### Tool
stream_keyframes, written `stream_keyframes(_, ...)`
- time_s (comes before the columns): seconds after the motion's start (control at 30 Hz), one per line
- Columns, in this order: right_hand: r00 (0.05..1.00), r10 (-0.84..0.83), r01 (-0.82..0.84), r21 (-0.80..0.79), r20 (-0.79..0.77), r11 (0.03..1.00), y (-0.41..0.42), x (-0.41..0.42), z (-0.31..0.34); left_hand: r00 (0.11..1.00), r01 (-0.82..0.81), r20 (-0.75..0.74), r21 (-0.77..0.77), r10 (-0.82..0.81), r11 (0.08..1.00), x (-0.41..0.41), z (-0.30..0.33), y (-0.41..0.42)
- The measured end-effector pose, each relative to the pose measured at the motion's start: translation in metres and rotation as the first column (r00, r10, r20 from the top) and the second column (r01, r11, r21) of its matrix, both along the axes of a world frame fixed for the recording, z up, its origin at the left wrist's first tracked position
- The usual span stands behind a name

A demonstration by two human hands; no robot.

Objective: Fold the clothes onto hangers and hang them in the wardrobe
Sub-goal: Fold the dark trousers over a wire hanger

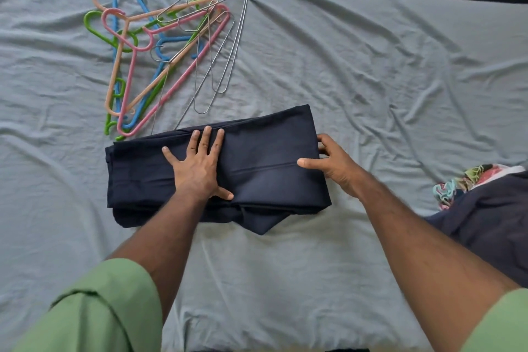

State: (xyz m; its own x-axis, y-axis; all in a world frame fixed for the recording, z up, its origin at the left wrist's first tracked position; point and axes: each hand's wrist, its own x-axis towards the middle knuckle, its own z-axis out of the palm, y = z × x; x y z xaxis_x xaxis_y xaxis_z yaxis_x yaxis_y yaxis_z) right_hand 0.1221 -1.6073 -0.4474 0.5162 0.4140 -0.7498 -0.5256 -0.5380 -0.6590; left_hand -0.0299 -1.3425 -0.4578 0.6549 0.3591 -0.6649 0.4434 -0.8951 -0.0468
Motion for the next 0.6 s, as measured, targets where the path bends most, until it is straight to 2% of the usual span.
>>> stream_keyframes(0.17,0.967,-0.202,0.216,0.084,-0.153,0.973,0.013,-0.015,0.012,1.000,-0.007,-0.015,-0.009,0.006,1.000,0.000,0.002,0.000)
stream_keyframes(0.23,0.964,-0.192,0.226,0.186,-0.183,0.956,0.023,-0.018,0.026,1.000,-0.007,-0.013,-0.006,0.007,1.000,-0.001,0.001,0.001)
stream_keyframes(0.33,0.977,-0.097,0.155,0.324,-0.187,0.933,0.052,-0.034,0.052,1.000,-0.005,0.003,0.004,0.005,1.000,-0.003,-0.002,0.005)
stream_keyframes(0.4,0.991,-0.009,0.057,0.359,-0.133,0.931,0.078,-0.055,0.069,1.000,-0.009,-0.019,-0.007,0.009,1.000,-0.001,-0.002,0.004)
stream_keyframes(0.5,0.995,0.063,-0.032,0.341,-0.079,0.940,0.122,-0.087,0.086,0.999,0.010,-0.047,-0.022,-0.011,1.000,0.001,0.006,0.001)
stream_keyframes(0.6,0.994,0.104,-0.109,0.298,0.031,0.948,0.160,-0.107,0.096,0.998,0.037,0.051,-0.023,-0.036,0.999,-0.011,0.027,0.008)
